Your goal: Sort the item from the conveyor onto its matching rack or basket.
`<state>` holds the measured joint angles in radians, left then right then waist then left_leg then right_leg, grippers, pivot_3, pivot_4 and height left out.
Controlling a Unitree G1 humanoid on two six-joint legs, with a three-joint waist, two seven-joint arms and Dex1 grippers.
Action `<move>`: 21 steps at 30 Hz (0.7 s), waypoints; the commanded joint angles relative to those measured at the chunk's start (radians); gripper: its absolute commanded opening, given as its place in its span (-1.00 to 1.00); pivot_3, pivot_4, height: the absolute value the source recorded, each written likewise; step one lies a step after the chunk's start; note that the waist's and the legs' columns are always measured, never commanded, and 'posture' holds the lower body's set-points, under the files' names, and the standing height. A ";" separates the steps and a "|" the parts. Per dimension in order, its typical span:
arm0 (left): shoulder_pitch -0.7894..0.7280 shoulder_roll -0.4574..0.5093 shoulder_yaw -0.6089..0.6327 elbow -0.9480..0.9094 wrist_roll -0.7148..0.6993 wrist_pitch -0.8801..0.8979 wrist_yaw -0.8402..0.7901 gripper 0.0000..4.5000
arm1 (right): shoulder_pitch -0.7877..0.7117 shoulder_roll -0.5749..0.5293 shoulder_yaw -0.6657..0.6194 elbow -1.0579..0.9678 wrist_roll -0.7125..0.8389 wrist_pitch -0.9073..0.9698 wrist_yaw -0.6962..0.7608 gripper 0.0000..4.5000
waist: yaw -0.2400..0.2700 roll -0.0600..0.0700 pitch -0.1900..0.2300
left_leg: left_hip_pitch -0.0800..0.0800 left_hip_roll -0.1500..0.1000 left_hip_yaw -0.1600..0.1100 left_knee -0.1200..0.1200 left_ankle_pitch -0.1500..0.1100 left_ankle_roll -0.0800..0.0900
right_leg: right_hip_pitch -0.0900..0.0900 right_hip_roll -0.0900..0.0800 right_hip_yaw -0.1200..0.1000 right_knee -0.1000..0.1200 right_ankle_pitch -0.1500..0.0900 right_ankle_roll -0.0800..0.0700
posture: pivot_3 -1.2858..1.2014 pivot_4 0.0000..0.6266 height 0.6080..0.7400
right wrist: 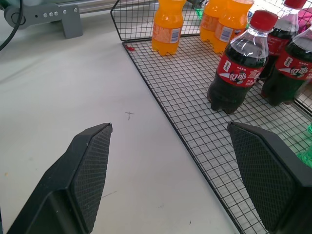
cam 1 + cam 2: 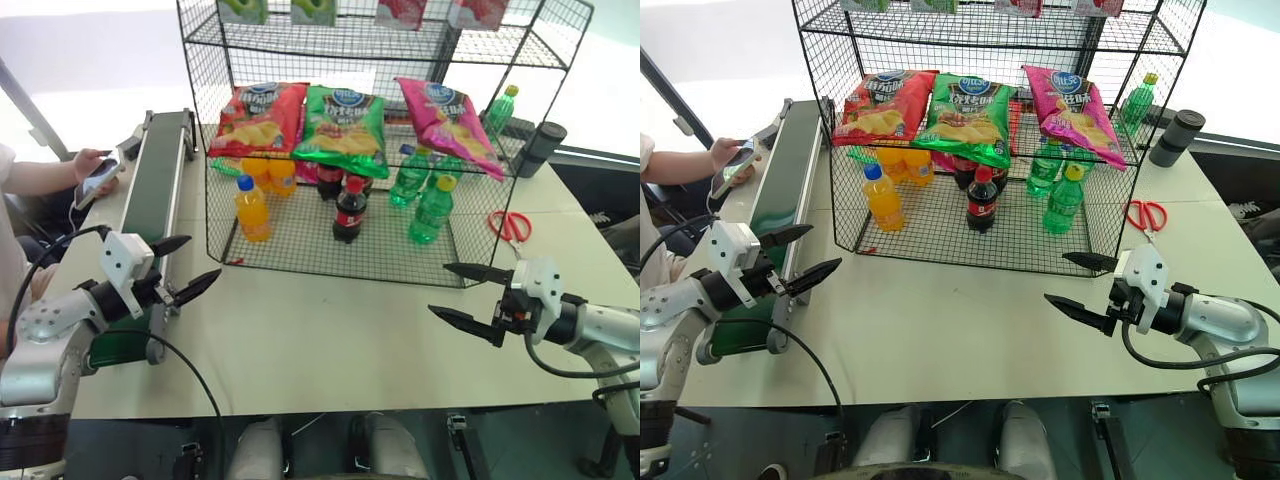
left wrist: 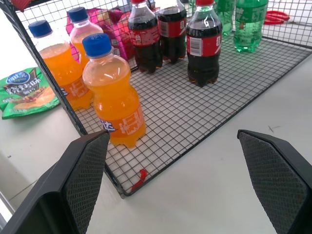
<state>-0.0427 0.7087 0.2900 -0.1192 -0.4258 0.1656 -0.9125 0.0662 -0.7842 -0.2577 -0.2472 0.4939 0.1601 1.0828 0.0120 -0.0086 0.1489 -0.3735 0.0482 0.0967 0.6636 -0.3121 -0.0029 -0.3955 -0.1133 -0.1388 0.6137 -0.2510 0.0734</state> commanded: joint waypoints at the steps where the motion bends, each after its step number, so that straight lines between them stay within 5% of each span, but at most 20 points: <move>1: 0.013 0.008 0.013 -0.018 0.008 -0.036 -0.005 1.00 | -0.009 -0.004 -0.014 -0.003 -0.002 -0.024 0.003 0.75 | 0.001 0.000 0.000 | 0.000 0.000 0.000 0.000 0.000 0.000 | 0.000 0.000 0.000 0.000 0.000 0.000 | 0.03 -0.52 1.00; 21: -0.060 -0.004 -0.045 0.058 0.043 -0.061 -0.006 1.00 | 0.009 -0.013 -0.032 0.016 -0.030 -0.052 0.000 0.75 | 0.001 0.000 0.000 | 0.000 0.000 0.000 0.000 0.000 0.000 | 0.000 0.000 0.000 0.000 0.000 0.000 | 0.03 -0.52 1.00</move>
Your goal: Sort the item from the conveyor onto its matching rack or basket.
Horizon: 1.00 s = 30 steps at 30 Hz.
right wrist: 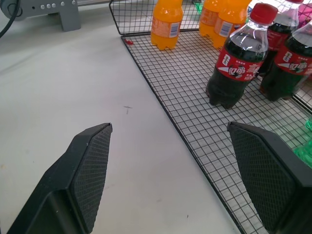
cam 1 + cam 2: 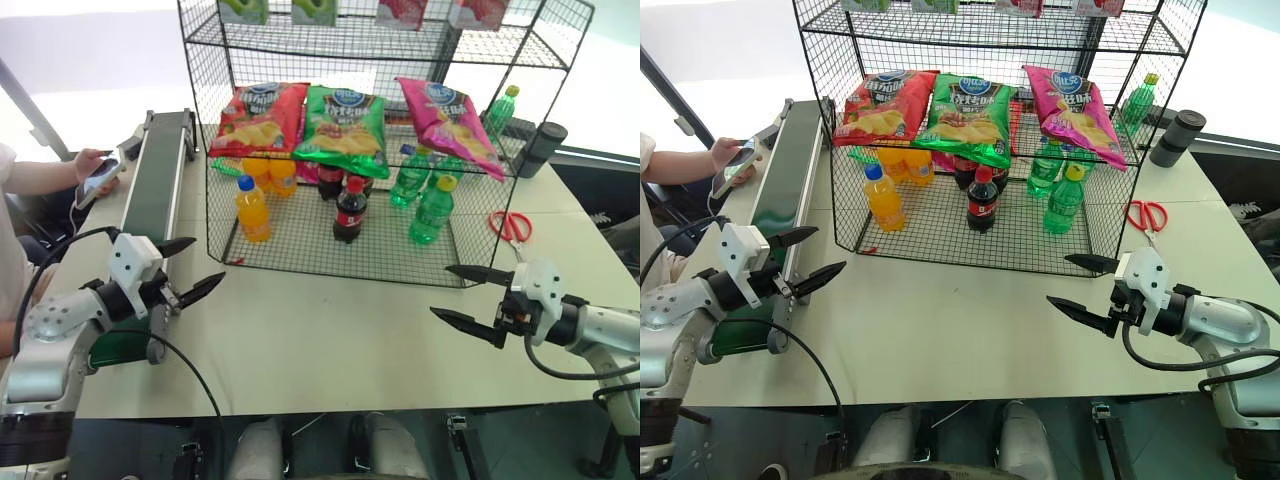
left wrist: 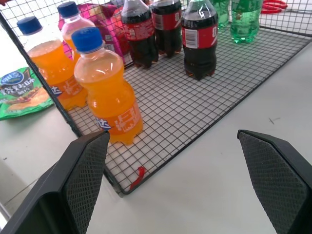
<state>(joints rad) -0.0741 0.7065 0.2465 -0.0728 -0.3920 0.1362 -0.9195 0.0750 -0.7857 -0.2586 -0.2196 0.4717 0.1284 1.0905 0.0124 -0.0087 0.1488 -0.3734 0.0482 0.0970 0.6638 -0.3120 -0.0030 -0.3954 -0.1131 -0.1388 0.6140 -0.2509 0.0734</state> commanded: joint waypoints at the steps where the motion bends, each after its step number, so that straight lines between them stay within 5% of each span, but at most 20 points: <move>1: -0.039 -0.004 -0.008 0.019 0.012 -0.036 0.001 1.00 | 0.002 -0.011 -0.031 -0.013 -0.010 -0.024 -0.010 0.75 | 0.000 0.000 0.000 | 0.000 0.000 0.000 0.000 0.000 0.000 | 0.000 0.000 0.000 0.000 0.000 0.000 | 0.03 -0.52 1.00; 17: -0.149 -0.022 -0.075 0.133 0.043 -0.102 -0.037 1.00 | 0.040 -0.005 -0.052 -0.027 -0.027 -0.048 -0.047 0.75 | 0.000 0.000 0.000 | 0.000 0.000 0.001 0.000 0.000 0.000 | 0.000 0.000 0.000 0.000 0.000 0.000 | 0.03 -0.52 1.00; 30: -0.140 -0.045 -0.069 0.149 0.065 -0.150 -0.025 1.00 | -0.080 0.005 0.035 0.040 -0.133 -0.013 -0.149 0.75 | 0.000 0.000 0.000 | 0.001 0.000 0.001 0.000 0.000 -0.001 | 0.000 0.000 0.000 0.001 0.000 0.000 | 0.03 -0.52 1.00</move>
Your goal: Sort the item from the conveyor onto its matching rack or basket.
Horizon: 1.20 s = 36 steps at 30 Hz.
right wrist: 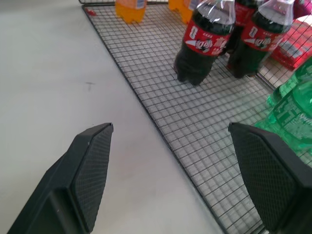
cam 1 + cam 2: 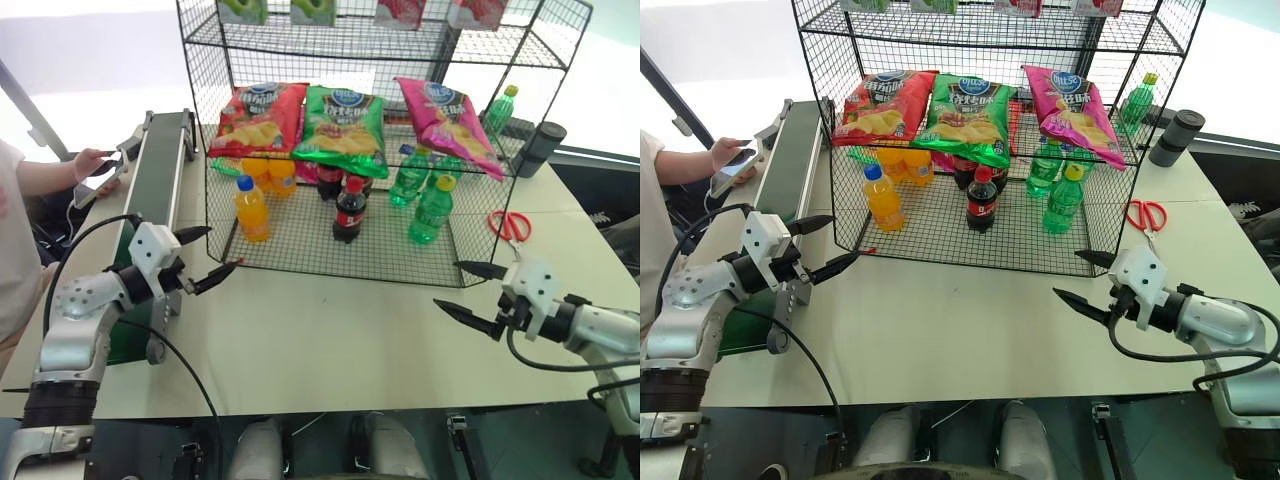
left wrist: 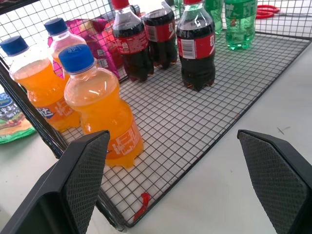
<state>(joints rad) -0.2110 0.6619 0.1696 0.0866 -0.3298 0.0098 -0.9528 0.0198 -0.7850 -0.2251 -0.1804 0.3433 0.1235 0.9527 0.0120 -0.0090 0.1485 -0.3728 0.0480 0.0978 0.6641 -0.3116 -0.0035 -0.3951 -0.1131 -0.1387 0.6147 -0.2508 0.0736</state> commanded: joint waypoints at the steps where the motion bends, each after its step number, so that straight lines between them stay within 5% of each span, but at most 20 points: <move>1: 0.002 -0.001 0.010 -0.016 0.003 -0.025 0.011 1.00 | -0.034 0.003 0.008 0.004 -0.015 -0.011 -0.016 0.75 | 0.000 0.000 0.000 | 0.000 0.000 0.000 0.000 0.000 0.000 | 0.000 0.000 0.000 0.000 0.000 0.000 | 0.03 -0.52 1.00; 13: 0.047 0.001 0.003 -0.046 -0.002 -0.012 0.005 1.00 | -0.003 0.003 0.013 -0.052 -0.017 0.042 -0.045 0.75 | -0.005 0.002 0.000 | -0.001 -0.002 -0.004 0.000 0.000 0.000 | 0.003 -0.002 -0.002 -0.001 0.000 0.000 | 0.03 -0.52 1.00; 17: 0.030 0.004 -0.002 -0.040 0.000 -0.009 -0.003 1.00 | -0.001 0.002 0.003 -0.069 -0.026 0.089 -0.090 0.75 | -0.025 0.011 0.006 | 0.002 -0.029 -0.063 0.000 0.004 0.000 | 0.037 -0.023 -0.052 -0.002 -0.010 0.015 | 0.03 -0.52 1.00; 36: 0.003 0.002 -0.011 -0.019 0.007 -0.013 -0.013 1.00 | 0.010 0.019 0.000 -0.088 0.017 0.121 -0.093 0.75 | 0.001 0.011 0.007 | 0.000 -0.027 -0.048 0.001 0.004 0.001 | 0.027 -0.020 -0.032 -0.001 -0.010 0.015 | 0.03 -0.52 1.00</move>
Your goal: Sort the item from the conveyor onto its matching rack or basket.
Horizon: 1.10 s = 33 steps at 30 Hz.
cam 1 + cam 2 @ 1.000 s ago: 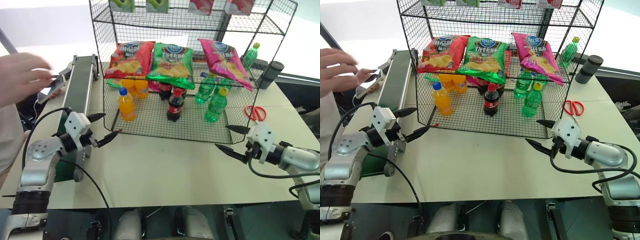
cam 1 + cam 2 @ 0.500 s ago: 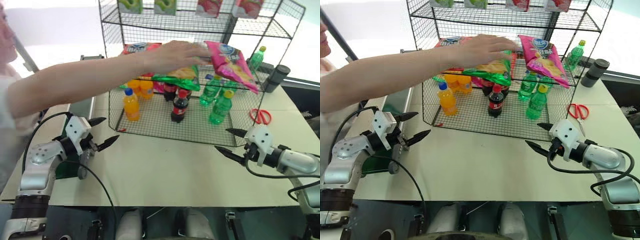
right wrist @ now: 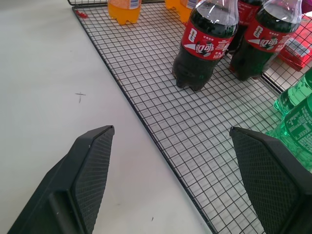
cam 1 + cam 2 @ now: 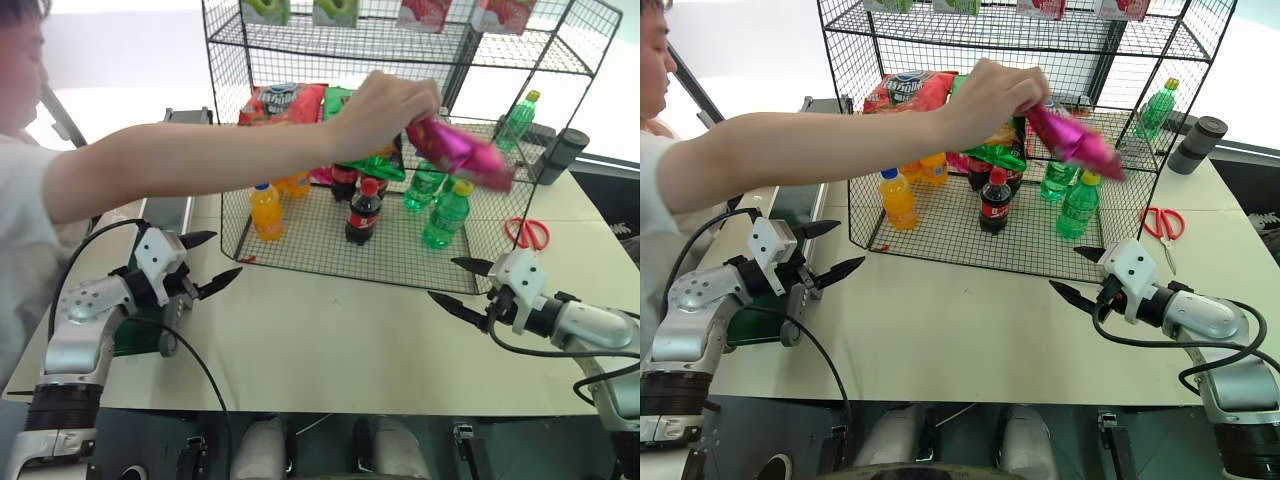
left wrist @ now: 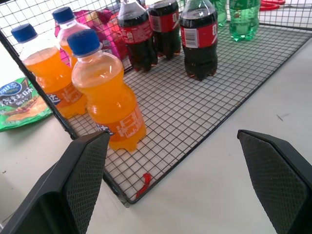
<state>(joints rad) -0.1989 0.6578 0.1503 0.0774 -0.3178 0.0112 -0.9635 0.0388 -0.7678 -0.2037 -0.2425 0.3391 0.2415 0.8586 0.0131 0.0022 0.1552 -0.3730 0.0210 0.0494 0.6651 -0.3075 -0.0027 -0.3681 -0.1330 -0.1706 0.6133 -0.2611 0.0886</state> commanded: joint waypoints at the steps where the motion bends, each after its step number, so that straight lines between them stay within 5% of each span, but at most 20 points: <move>1: -0.009 0.007 0.008 -0.011 -0.004 -0.014 -0.002 1.00 | -0.010 0.002 -0.021 -0.026 0.026 0.009 0.003 0.75 | 0.000 0.000 0.000 | 0.000 0.000 0.000 0.000 0.000 0.000 | 0.000 0.000 0.000 0.000 0.000 0.000 | 0.03 -0.52 1.00; 9: -0.006 0.004 0.005 -0.016 -0.002 -0.014 0.001 1.00 | -0.017 0.009 -0.015 -0.031 0.025 0.012 -0.005 0.75 | 0.001 0.000 0.000 | 0.000 0.000 0.001 0.000 -0.001 0.001 | 0.000 0.000 0.001 0.000 0.000 0.000 | 0.03 -0.52 1.00; 13: -0.011 0.001 0.002 -0.014 -0.001 -0.016 0.003 1.00 | -0.019 0.009 -0.010 -0.030 0.012 -0.005 -0.008 0.75 | 0.002 -0.002 -0.001 | 0.000 0.011 0.023 0.000 -0.001 0.000 | -0.013 0.008 0.020 0.000 0.003 -0.005 | 0.03 -0.52 1.00; 33: -0.018 0.008 0.013 -0.012 -0.014 -0.016 0.002 1.00 | -0.014 0.012 -0.003 -0.027 0.009 -0.016 0.006 0.75 | 0.000 -0.002 -0.001 | 0.001 0.012 0.025 -0.001 -0.002 0.002 | -0.014 0.010 0.022 0.001 0.004 -0.005 | 0.03 -0.52 1.00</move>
<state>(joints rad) -0.2046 0.6556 0.1371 0.0774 -0.3162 0.0106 -0.9606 0.0372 -0.7621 -0.2024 -0.2428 0.3391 0.2403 0.8627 0.0128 0.0000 0.1538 -0.3723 0.0326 0.0748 0.6640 -0.3093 -0.0005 -0.3822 -0.1234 -0.1482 0.6146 -0.2574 0.0836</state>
